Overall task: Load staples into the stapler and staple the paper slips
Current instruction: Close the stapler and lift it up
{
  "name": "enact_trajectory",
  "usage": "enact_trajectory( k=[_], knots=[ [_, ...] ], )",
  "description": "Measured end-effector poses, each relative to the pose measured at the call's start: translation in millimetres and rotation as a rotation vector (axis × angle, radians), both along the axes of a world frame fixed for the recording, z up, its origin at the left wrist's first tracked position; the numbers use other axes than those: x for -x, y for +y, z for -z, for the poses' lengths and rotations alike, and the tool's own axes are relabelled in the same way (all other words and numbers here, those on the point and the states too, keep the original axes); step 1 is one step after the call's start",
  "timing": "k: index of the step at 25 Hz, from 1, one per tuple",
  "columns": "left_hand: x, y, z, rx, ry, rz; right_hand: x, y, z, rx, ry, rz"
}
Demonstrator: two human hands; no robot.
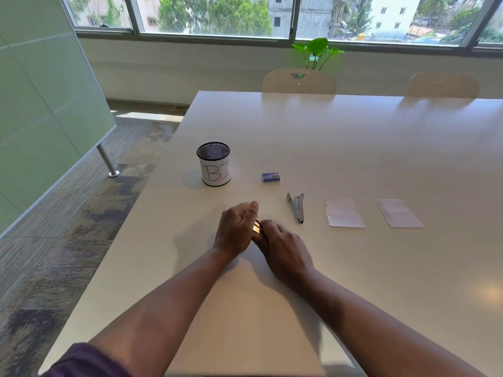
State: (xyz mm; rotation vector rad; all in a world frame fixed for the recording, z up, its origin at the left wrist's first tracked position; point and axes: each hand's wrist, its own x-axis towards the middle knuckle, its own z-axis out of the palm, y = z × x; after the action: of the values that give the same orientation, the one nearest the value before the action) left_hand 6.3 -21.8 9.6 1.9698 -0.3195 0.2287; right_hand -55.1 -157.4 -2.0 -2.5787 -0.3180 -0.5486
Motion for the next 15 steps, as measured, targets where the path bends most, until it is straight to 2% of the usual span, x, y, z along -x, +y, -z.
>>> enact_trajectory(
  k=[12, 15],
  knots=[
    [-3.8, 0.6, -4.6, -0.052, 0.017, -0.01, -1.4, -1.5, 1.2, -0.029, 0.016, -0.048],
    [-2.4, 0.8, -3.0, -0.01, 0.041, -0.001, -2.8, -1.7, 3.4, -0.028, 0.003, -0.037]
  ],
)
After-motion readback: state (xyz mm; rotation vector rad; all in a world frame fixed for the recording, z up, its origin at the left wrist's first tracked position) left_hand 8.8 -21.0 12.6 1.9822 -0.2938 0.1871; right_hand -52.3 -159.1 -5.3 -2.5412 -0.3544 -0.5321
